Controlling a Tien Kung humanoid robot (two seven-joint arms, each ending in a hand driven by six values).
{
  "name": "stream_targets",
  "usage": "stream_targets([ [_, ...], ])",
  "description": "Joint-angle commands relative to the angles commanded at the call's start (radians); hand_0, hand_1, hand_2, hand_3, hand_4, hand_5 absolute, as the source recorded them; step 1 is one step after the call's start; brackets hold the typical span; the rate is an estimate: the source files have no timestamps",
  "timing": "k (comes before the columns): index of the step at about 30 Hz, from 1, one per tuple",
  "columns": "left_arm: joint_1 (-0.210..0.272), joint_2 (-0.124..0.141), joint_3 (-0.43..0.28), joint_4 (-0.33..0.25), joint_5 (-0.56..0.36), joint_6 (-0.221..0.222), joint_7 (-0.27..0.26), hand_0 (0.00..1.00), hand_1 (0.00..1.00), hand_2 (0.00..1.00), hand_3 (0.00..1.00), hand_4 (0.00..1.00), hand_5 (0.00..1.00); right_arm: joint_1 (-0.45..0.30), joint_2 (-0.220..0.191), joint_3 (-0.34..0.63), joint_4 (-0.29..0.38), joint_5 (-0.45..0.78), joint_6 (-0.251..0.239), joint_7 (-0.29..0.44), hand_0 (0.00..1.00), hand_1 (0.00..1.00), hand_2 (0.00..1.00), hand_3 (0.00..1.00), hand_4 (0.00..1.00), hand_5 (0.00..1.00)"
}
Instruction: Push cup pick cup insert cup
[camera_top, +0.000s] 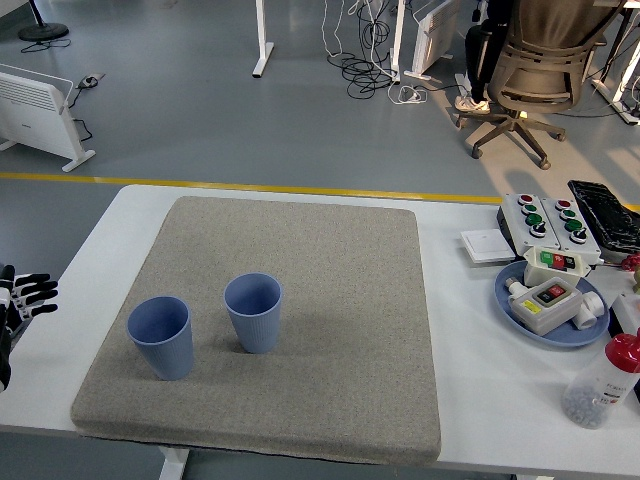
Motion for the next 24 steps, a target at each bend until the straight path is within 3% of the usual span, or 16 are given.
stream_targets([
  [8,0.054,0.008,0.047,-0.027,0.053,-0.019,-0.044,0.406,0.530,0.511,0.464,0.617,0.998,0.000,0.002,0.023,0.000,-0.035,0.000,-0.010,0.666,0.608,0.632,0.572,0.108,0.496],
  [11,0.052,0.019,0.073,-0.034,0.086,-0.036,-0.035,0.406,0.530,0.511,0.464,0.617,0.998,0.000,0.003,0.023,0.000,-0.037,0.002,-0.012,0.666,0.608,0.632,0.572,0.108,0.496],
  [12,0.051,0.025,0.085,-0.037,0.105,-0.042,-0.030,0.325,0.495,0.497,0.453,0.598,0.998,-0.001,0.003,0.024,0.000,-0.041,0.003,-0.013,0.666,0.606,0.633,0.572,0.106,0.496],
  [17,0.064,0.059,0.173,-0.047,0.186,-0.059,-0.025,0.325,0.495,0.497,0.453,0.598,0.998,-0.005,-0.002,0.013,0.000,-0.024,0.004,-0.012,0.666,0.606,0.633,0.572,0.106,0.496],
  [18,0.068,0.064,0.182,-0.046,0.190,-0.064,-0.023,0.378,0.502,0.494,0.446,0.583,0.998,-0.007,-0.002,0.014,0.000,-0.025,0.003,-0.013,0.666,0.606,0.632,0.571,0.105,0.501],
  [23,0.072,0.072,0.187,-0.035,0.185,-0.074,-0.019,0.378,0.502,0.494,0.446,0.583,0.998,-0.012,-0.002,0.007,0.000,-0.018,0.001,-0.014,0.666,0.606,0.632,0.571,0.105,0.501],
  [24,0.072,0.074,0.192,-0.035,0.183,-0.078,-0.017,0.459,0.506,0.488,0.432,0.583,0.998,-0.012,-0.002,0.006,0.000,-0.017,0.001,-0.014,0.666,0.606,0.632,0.571,0.105,0.500],
])
